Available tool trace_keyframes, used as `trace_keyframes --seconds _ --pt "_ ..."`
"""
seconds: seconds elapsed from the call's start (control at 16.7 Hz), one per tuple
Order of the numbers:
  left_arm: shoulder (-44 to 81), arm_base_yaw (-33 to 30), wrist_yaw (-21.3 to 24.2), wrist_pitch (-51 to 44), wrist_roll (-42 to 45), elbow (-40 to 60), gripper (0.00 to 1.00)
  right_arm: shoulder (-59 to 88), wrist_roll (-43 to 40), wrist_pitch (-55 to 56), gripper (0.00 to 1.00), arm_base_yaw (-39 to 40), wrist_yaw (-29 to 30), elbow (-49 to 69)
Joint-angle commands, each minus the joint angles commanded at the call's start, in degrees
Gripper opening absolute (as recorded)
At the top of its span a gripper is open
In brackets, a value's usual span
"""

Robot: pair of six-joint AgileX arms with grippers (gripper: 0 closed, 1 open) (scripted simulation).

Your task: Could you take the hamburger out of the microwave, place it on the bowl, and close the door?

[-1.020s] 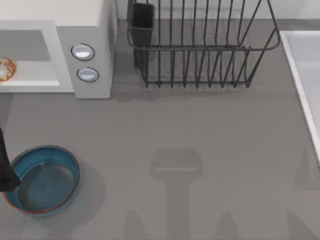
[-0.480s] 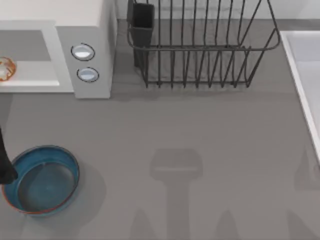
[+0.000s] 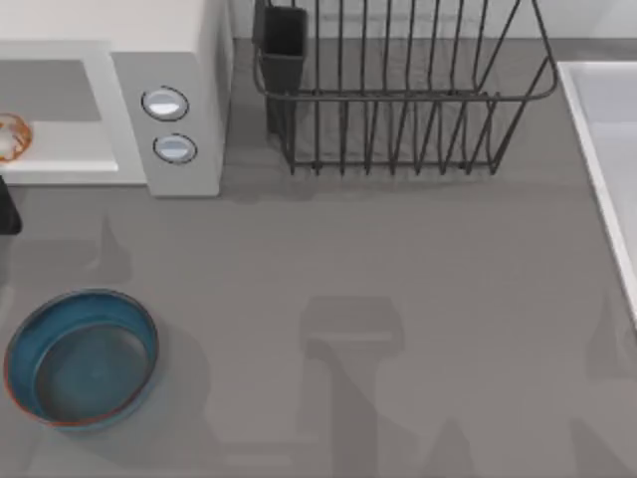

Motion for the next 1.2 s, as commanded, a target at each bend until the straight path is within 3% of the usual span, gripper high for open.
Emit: trace_keyframes --seconds 0.72,0.96,1.2 --pt "75.94 6.32 7.20 33.49 2.82 28.99 1.00 0.00 0.00 0.00 1.00 0.00 0.00 0.00" --pt "91.68 7.64 8.71 40.48 3.40 35.04 1.00 0.00 0.00 0.00 1.00 0.00 0.00 0.00" --pt "98.01 8.20 9.34 43.44 3.65 37.60 1.00 0.00 0.00 0.00 1.00 0.00 0.00 0.00"
